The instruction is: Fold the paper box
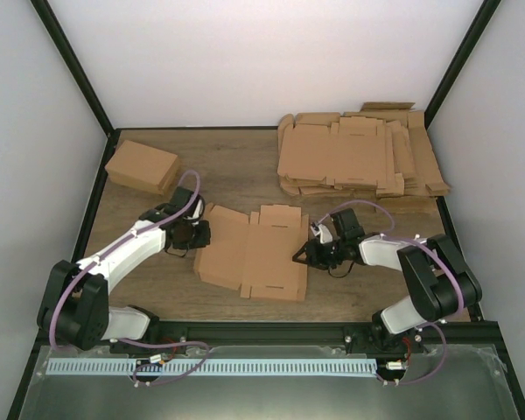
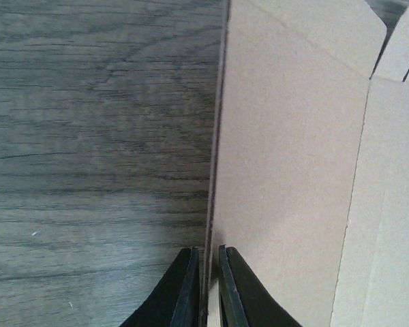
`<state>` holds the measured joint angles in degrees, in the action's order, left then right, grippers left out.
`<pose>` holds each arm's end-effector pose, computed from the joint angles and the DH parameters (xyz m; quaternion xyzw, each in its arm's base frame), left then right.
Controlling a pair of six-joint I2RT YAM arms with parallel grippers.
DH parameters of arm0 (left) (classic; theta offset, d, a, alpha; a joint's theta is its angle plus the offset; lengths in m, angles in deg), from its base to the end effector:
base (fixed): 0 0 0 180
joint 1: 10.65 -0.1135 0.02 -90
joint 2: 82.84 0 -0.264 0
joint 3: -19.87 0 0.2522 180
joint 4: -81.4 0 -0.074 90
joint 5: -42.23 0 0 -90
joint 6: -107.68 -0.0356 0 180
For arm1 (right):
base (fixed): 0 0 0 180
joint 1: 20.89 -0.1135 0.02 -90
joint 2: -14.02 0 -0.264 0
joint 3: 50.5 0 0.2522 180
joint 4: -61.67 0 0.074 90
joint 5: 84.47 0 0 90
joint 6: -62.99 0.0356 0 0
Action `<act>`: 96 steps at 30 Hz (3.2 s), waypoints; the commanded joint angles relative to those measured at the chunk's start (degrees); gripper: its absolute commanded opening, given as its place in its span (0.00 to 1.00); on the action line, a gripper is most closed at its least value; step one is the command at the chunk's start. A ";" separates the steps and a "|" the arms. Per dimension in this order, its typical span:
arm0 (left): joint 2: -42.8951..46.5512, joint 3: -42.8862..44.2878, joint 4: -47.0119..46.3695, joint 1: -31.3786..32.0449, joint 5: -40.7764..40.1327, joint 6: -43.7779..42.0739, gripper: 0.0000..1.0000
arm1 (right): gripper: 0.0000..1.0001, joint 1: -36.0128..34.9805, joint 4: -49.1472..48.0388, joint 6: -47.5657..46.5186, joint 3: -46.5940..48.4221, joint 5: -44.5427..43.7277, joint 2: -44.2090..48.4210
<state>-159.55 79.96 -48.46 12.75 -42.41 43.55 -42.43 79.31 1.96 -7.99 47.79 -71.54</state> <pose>0.2228 -0.1000 0.1977 -0.0117 0.9784 -0.1255 0.1638 0.2079 0.1078 0.1170 -0.0325 0.9064 0.4161 0.0646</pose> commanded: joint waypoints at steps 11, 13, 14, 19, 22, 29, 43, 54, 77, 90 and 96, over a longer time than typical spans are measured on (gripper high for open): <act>0.35 -0.53 -1.90 1.01 1.02 0.54 0.14 | 0.38 -1.25 4.64 -2.81 2.69 -9.98 -0.66; 0.88 -0.54 -2.05 1.01 0.81 0.59 0.15 | 0.35 -1.93 5.47 -3.35 3.46 -11.50 -0.79; 1.12 -0.54 -2.09 0.97 0.71 0.65 0.16 | 0.33 -2.26 5.81 -3.59 3.79 -12.06 -0.95; 2.80 -0.10 -2.28 1.04 0.19 1.01 0.35 | 0.22 -4.66 7.02 -4.18 5.70 -15.29 -1.76; 5.87 0.22 -2.23 1.04 -1.32 2.01 0.49 | 0.10 -5.73 9.34 -5.36 7.67 -19.32 -0.63; 16.17 2.93 -1.26 1.01 -7.22 2.31 0.73 | 0.01 -5.89 15.84 -11.90 14.73 -23.60 3.18; 16.56 18.53 3.24 -1.03 -16.49 -5.71 1.00 | 0.01 -17.64 33.65 -25.18 37.98 -25.69 -0.25; 7.07 19.05 -0.12 -13.63 3.83 -6.32 1.00 | 0.01 -18.46 47.64 -26.87 53.11 -39.96 -9.72; 4.27 10.32 -8.31 -14.18 7.40 -4.13 1.00 | 0.01 -27.52 43.57 -46.33 51.29 -58.74 -11.11; 7.28 10.27 -10.14 -14.18 8.35 -3.29 1.00 | 0.01 -29.35 9.18 -84.08 37.45 -72.26 -0.28; 8.24 11.33 -9.67 -14.36 5.99 -3.82 1.00 | 0.01 -31.75 3.28 -89.76 33.34 -69.95 -2.50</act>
<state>-153.01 90.82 -57.01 -1.15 -34.98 40.01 -71.94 90.99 -79.98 27.90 -22.15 -72.98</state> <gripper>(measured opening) 0.999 0.030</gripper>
